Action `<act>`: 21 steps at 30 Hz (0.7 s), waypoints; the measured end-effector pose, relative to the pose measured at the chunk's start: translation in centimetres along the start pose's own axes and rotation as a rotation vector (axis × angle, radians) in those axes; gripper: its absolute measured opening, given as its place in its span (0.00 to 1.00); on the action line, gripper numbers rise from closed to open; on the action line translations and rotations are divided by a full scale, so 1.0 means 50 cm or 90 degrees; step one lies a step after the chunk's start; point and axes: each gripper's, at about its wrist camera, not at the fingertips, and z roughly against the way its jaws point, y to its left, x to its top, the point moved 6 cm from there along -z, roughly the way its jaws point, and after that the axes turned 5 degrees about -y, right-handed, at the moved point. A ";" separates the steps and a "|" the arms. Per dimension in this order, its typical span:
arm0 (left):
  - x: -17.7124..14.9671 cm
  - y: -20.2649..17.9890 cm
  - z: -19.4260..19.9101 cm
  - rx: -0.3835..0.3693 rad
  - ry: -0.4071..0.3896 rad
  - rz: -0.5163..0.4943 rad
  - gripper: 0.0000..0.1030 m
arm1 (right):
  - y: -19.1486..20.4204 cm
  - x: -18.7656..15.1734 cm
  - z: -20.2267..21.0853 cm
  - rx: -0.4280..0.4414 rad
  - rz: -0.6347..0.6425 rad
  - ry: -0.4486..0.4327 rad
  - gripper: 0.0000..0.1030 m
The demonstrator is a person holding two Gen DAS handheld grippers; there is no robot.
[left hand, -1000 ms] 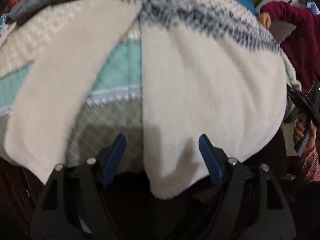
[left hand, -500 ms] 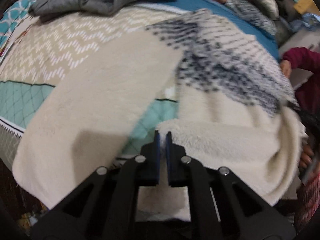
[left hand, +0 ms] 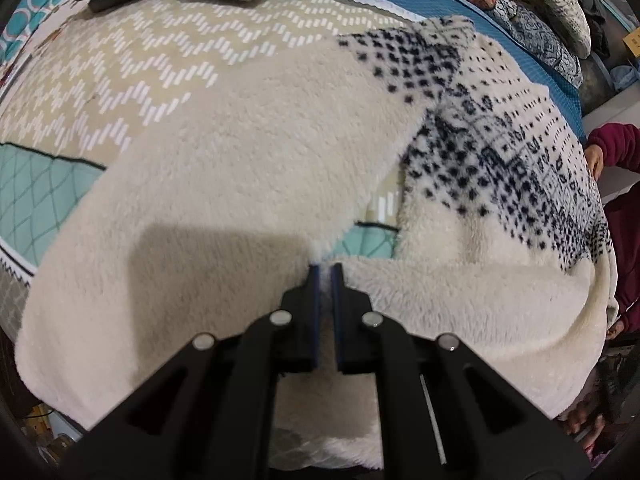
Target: Fold large clothes
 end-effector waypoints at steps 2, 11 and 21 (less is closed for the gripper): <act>0.000 -0.004 -0.002 -0.001 0.000 0.002 0.05 | 0.003 -0.017 -0.005 0.012 -0.006 0.001 0.80; -0.011 -0.005 0.031 0.008 -0.020 -0.016 0.05 | 0.208 0.112 -0.076 0.147 0.082 0.031 0.57; -0.058 -0.072 0.054 0.048 -0.053 -0.129 0.05 | 0.319 0.182 -0.271 0.092 0.169 0.118 0.57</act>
